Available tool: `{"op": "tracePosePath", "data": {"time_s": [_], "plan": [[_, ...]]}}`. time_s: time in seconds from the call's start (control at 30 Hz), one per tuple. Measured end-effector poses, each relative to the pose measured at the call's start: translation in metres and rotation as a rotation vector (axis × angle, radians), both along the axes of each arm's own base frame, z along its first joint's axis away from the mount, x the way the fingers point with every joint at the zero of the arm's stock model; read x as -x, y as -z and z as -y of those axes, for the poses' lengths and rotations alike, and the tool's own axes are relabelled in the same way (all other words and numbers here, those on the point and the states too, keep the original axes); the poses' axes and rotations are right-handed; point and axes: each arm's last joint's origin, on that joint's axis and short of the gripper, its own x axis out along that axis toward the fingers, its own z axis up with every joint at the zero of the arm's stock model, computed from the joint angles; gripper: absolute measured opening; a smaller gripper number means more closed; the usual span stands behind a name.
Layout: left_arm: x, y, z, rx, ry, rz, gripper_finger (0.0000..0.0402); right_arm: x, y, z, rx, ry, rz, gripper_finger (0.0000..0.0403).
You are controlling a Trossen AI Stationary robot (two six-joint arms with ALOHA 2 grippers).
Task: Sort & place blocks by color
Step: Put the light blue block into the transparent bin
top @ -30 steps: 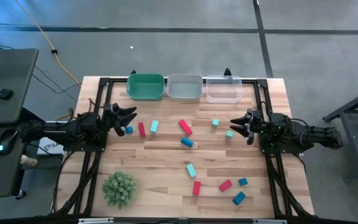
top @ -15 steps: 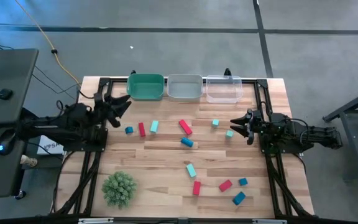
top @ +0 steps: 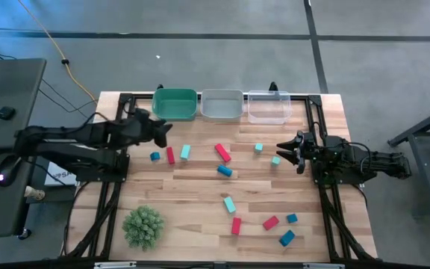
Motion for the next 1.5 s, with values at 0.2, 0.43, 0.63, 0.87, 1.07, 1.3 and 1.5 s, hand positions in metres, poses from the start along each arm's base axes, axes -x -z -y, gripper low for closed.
{"op": "tracePosePath", "data": {"time_s": [0.2,0.43,0.63,0.87,1.07,1.3,1.5], "plan": [[-0.025,0.017,-0.001,0.154,0.019,-0.063,0.0145,0.000,0.000,0.000,0.000,0.000,0.000,0.0165],[-0.046,0.044,-0.004,0.295,-0.050,-0.133,0.0145,0.000,0.000,0.000,0.000,0.000,0.000,0.0165],[-0.060,0.065,-0.005,0.367,-0.073,-0.203,0.0145,0.000,0.000,0.000,0.000,0.000,0.000,0.0165],[-0.072,0.088,-0.006,0.412,-0.096,-0.281,0.0145,0.000,0.000,0.000,0.000,0.000,0.000,0.0165],[-0.082,0.101,-0.008,0.416,-0.098,-0.298,0.0145,0.000,0.000,0.000,0.000,0.000,-0.001,0.0165],[-0.089,0.119,-0.008,0.434,-0.102,-0.368,0.0145,0.000,0.000,0.000,0.000,0.000,-0.001,0.0165],[-0.092,0.131,-0.008,0.449,-0.104,-0.408,0.0145,0.000,0.000,0.000,0.000,0.000,-0.001,0.0165]]}}
